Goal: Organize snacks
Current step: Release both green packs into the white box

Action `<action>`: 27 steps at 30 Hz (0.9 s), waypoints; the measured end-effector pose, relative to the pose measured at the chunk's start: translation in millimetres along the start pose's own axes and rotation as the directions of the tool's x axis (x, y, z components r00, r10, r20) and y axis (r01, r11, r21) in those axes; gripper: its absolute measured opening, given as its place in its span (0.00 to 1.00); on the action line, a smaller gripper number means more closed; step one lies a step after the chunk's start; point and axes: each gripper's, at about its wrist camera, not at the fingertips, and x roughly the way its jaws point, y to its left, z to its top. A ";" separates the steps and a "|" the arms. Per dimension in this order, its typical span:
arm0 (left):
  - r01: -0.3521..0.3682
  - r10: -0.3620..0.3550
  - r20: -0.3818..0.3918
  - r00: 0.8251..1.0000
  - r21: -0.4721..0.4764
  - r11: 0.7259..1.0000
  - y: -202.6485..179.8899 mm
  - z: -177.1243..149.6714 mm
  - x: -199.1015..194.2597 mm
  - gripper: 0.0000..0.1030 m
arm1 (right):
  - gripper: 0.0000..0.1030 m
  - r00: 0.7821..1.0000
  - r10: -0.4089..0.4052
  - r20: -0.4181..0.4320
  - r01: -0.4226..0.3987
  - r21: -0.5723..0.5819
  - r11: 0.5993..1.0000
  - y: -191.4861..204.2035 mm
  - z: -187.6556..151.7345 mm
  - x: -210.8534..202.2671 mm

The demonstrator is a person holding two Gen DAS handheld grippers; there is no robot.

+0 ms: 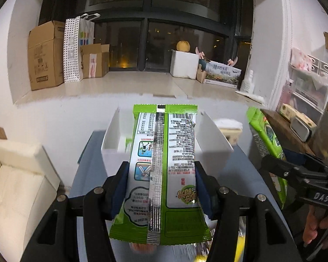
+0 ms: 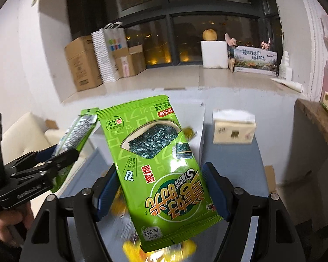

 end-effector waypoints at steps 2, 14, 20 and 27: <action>0.001 -0.001 -0.002 1.000 0.002 1.000 4.4 19.7 21.4 0.60 | 0.77 1.000 -0.017 0.010 0.017 0.003 1.000 -2.3 15.2 14.7; 0.007 -0.006 -0.083 0.997 0.014 1.000 19.9 84.3 142.0 0.73 | 0.78 0.998 -0.050 -0.047 0.053 0.069 0.996 -22.6 75.7 120.0; -0.027 0.029 -0.098 0.995 0.024 0.999 27.0 71.7 167.1 1.00 | 0.90 0.994 -0.052 -0.092 0.060 0.082 0.995 -33.4 70.5 143.8; -0.026 0.032 -0.124 0.992 0.046 0.999 30.2 59.7 159.6 1.00 | 1.00 0.997 -0.001 -0.080 0.011 0.128 0.992 -35.4 54.9 135.3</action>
